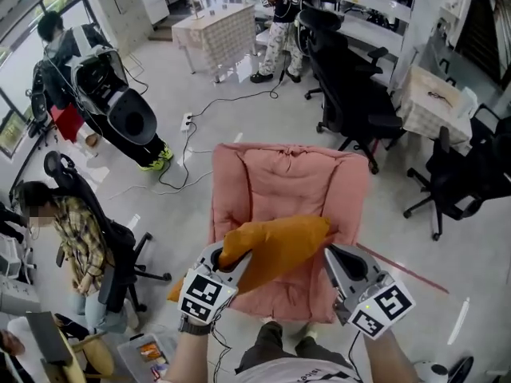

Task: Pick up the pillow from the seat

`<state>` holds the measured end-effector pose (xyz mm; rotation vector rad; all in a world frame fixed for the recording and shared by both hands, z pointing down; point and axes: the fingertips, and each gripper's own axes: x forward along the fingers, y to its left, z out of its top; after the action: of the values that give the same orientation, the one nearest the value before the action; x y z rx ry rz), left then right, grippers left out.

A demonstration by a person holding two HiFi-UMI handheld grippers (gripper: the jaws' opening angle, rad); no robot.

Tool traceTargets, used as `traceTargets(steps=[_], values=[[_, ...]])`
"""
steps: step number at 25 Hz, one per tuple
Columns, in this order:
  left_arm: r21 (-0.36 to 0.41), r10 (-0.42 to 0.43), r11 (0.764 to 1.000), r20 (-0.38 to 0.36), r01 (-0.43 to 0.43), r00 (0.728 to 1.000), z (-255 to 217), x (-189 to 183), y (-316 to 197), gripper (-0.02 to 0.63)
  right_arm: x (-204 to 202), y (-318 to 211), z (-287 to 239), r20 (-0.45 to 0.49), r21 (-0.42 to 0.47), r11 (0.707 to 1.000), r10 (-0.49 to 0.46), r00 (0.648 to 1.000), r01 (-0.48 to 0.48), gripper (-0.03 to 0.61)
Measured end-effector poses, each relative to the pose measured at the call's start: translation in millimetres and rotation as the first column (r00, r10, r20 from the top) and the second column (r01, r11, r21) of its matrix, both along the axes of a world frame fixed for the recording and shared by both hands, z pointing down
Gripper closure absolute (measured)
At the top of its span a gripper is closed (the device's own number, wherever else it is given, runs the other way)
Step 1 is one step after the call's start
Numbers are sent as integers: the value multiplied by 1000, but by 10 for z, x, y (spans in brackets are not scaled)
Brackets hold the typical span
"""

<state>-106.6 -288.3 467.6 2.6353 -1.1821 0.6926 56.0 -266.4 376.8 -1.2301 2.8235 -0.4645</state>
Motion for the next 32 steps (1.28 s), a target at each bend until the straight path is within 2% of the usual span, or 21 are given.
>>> traceTargets(steps=[4, 12, 23, 32], values=[[20, -13, 1000, -12, 13, 1000, -443, 183, 173, 495, 202, 85, -262, 9, 39, 999, -4, 1000, 3, 565], [83, -7, 996, -95, 15, 995, -1295, 508, 409, 491, 476, 273, -768, 4, 118, 993, 12, 1000, -12, 565], [138, 79, 989, -131, -61, 988, -1777, 1322, 696, 489, 1110, 484, -1305, -33, 191, 976, 116, 993, -108, 565], [200, 129, 975, -133, -101, 983, -2147, 1595, 877, 488, 1257, 679, -1617, -50, 245, 960, 149, 988, -133, 565]])
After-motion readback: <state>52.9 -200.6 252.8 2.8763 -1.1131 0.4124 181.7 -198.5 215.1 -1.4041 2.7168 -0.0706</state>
